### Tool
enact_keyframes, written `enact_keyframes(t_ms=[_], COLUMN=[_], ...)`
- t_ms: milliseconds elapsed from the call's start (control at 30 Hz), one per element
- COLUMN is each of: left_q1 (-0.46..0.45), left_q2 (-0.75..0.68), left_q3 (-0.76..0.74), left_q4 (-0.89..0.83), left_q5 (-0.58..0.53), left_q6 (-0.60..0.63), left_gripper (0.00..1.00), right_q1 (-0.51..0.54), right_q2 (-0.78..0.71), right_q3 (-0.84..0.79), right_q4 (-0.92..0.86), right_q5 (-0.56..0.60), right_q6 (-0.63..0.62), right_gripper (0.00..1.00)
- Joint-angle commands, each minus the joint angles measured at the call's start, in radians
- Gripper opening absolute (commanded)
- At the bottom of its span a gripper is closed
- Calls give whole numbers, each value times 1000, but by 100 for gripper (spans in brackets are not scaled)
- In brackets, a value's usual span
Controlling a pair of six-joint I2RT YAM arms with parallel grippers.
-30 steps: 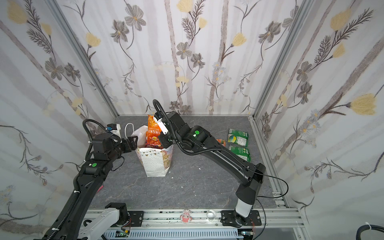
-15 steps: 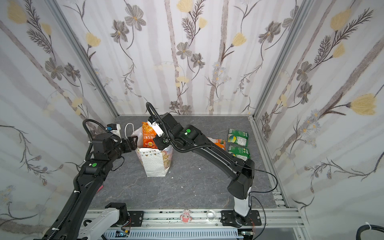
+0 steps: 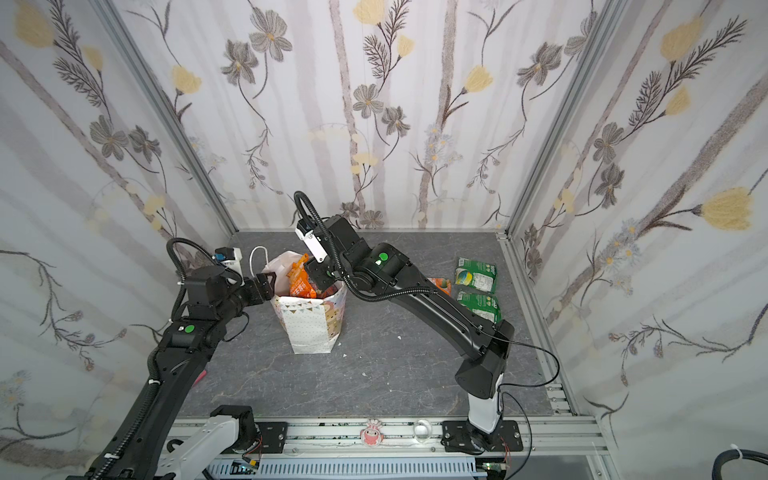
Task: Place the snacks into the paper bag
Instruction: 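Push the orange chip bag down into the paper bag with the right gripper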
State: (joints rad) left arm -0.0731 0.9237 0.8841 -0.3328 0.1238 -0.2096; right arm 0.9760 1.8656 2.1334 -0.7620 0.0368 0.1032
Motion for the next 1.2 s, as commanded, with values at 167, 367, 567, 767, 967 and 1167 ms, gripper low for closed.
enact_keyframes(t_ms=[167, 367, 567, 767, 967, 1167], left_q1=[0, 0, 0, 0, 1, 1], left_q2=[1, 3, 1, 3, 3, 5], left_q3=[1, 2, 2, 1, 2, 2], left_q4=[14, 15, 15, 14, 14, 12], left_q5=[-10, -7, -4, -4, -2, -4], left_q6=[2, 3, 3, 7, 5, 6], left_gripper=[80, 80, 80, 80, 80, 80], right_q1=[2, 4, -4, -22, -21, -20], right_q2=[118, 158, 219, 277, 356, 402], right_q3=[83, 84, 91, 126, 221, 276], right_q4=[-4, 60, 67, 6, -105, -157], right_q5=[-1, 11, 49, 96, 84, 57], right_q6=[-20, -33, -32, -31, -45, -59], right_gripper=[43, 39, 31, 20, 14, 18])
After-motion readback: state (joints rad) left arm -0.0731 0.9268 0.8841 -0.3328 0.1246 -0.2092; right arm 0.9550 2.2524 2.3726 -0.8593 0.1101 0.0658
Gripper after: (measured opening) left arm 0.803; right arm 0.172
